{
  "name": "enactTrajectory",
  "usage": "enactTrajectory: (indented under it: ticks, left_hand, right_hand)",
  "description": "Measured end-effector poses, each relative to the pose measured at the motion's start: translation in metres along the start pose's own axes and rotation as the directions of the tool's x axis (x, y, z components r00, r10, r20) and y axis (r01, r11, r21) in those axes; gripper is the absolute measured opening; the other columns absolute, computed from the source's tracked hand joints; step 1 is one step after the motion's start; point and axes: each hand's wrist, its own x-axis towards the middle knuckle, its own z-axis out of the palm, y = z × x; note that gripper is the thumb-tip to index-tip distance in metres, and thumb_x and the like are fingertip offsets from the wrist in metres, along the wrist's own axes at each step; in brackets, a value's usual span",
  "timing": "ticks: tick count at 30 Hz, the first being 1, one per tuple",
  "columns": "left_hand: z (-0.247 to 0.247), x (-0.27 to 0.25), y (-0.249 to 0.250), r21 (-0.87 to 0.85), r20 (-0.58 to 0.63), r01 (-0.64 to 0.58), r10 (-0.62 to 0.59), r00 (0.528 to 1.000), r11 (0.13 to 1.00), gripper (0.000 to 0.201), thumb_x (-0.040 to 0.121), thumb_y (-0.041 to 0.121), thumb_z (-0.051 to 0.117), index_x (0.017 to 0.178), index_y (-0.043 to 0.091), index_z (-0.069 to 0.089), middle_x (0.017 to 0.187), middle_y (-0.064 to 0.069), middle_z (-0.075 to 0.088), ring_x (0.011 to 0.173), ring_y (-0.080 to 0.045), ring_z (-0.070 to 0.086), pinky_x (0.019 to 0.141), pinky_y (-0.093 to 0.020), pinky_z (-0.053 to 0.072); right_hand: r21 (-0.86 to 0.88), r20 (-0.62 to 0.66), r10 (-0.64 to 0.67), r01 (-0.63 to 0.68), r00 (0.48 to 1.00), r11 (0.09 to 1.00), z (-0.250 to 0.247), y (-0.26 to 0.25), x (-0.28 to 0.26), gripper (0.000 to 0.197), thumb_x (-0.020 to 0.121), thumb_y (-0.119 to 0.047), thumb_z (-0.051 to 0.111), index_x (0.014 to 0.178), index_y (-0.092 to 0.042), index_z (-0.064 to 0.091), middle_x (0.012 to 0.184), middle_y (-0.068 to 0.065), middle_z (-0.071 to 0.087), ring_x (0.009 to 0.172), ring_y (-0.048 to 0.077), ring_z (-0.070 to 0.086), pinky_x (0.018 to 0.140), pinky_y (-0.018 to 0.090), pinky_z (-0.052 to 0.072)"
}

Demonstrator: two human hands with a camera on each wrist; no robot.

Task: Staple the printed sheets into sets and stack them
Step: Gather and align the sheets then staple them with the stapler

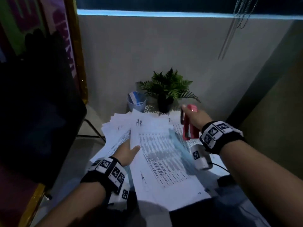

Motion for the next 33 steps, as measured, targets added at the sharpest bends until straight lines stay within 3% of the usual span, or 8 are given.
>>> enactTrajectory:
  ticks: [3, 5, 8, 11, 15, 19, 28, 33]
  left_hand:
    - [0.014, 0.012, -0.029, 0.106, 0.041, 0.179, -0.184, 0.982, 0.978, 0.05, 0.098, 0.029, 0.046, 0.142, 0.011, 0.033, 0.132, -0.012, 0.053, 0.114, -0.029, 0.055, 0.086, -0.031, 0.045]
    - [0.021, 0.017, -0.042, 0.135, 0.033, 0.282, -0.288, 0.957, 0.95, 0.057, 0.094, 0.026, 0.053, 0.143, 0.009, 0.027, 0.127, -0.015, 0.054, 0.106, -0.032, 0.058, 0.082, -0.035, 0.05]
    - [0.022, 0.023, -0.048, 0.19, -0.162, 0.377, -0.35, 0.923, 0.906, 0.079, 0.086, 0.021, 0.064, 0.146, 0.009, 0.014, 0.141, -0.018, 0.037, 0.121, -0.036, 0.047, 0.092, -0.042, 0.046]
    - [0.014, 0.035, -0.045, 0.408, -0.319, 0.293, -0.166, 0.933, 0.864, 0.081, 0.087, 0.025, 0.062, 0.149, 0.017, 0.01, 0.156, -0.008, 0.006, 0.141, -0.03, 0.016, 0.109, -0.044, 0.028]
    - [0.02, 0.057, -0.038, 0.713, -0.009, -0.023, 0.042, 0.999, 0.7, 0.059, 0.098, 0.026, 0.041, 0.15, 0.019, 0.013, 0.159, -0.003, -0.01, 0.146, -0.024, -0.005, 0.118, -0.044, 0.009]
    - [0.029, 0.078, -0.039, 0.765, 0.214, -0.147, -0.032, 0.976, 0.627, 0.058, 0.1, 0.026, 0.035, 0.151, 0.02, 0.008, 0.16, 0.0, -0.005, 0.146, -0.023, 0.001, 0.118, -0.045, 0.009]
    - [0.029, 0.087, -0.049, 0.79, 0.167, -0.183, 0.081, 0.983, 0.585, 0.069, 0.089, 0.042, 0.043, 0.149, 0.023, 0.014, 0.156, -0.001, 0.017, 0.135, -0.023, 0.028, 0.108, -0.041, 0.029]
    - [0.024, 0.093, -0.047, 0.718, 0.208, -0.185, 0.046, 0.977, 0.671, 0.068, 0.09, 0.041, 0.047, 0.149, 0.023, 0.018, 0.156, 0.002, 0.016, 0.137, -0.022, 0.024, 0.104, -0.039, 0.036]
  right_hand:
    - [-0.149, 0.118, 0.064, -0.046, 0.991, 0.988, 0.029, 0.019, 0.011, 0.05, 0.087, -0.052, 0.058, 0.103, -0.004, 0.057, 0.083, 0.008, 0.067, 0.065, 0.02, 0.062, 0.062, 0.028, 0.05]
    - [-0.245, 0.191, 0.153, -0.104, 0.969, 0.964, 0.051, 0.032, 0.015, 0.061, 0.085, -0.037, 0.065, 0.127, -0.003, 0.037, 0.1, 0.012, 0.066, 0.081, 0.027, 0.066, 0.067, 0.032, 0.053]
    - [-0.381, 0.215, 0.197, -0.103, 0.957, 0.919, 0.08, 0.048, 0.017, 0.07, 0.082, -0.018, 0.069, 0.135, -0.002, 0.026, 0.11, 0.014, 0.057, 0.097, 0.029, 0.06, 0.075, 0.032, 0.048]
    - [-0.478, 0.23, 0.167, -0.038, 0.959, 0.878, 0.1, 0.058, 0.021, 0.06, 0.085, -0.021, 0.066, 0.13, -0.002, 0.031, 0.108, 0.014, 0.055, 0.098, 0.03, 0.058, 0.072, 0.032, 0.044]
    - [-0.557, 0.268, 0.062, 0.102, 0.962, 0.824, 0.12, 0.064, 0.03, 0.048, 0.086, -0.027, 0.063, 0.123, -0.007, 0.04, 0.118, 0.016, 0.055, 0.094, 0.029, 0.056, 0.071, 0.03, 0.042]
    - [-0.617, 0.282, -0.012, 0.191, 0.959, 0.763, 0.134, 0.066, 0.039, 0.048, 0.087, -0.035, 0.061, 0.122, -0.009, 0.043, 0.119, 0.016, 0.052, 0.1, 0.032, 0.057, 0.075, 0.033, 0.043]
    - [-0.756, 0.239, -0.077, 0.235, 0.968, 0.611, 0.151, 0.086, 0.049, 0.035, 0.094, -0.036, 0.046, 0.119, -0.012, 0.044, 0.114, 0.01, 0.053, 0.1, 0.028, 0.055, 0.071, 0.032, 0.038]
    - [-0.738, 0.254, -0.103, 0.262, 0.962, 0.621, 0.162, 0.089, 0.053, 0.041, 0.096, -0.038, 0.043, 0.127, -0.013, 0.038, 0.119, 0.013, 0.047, 0.106, 0.033, 0.052, 0.077, 0.037, 0.042]
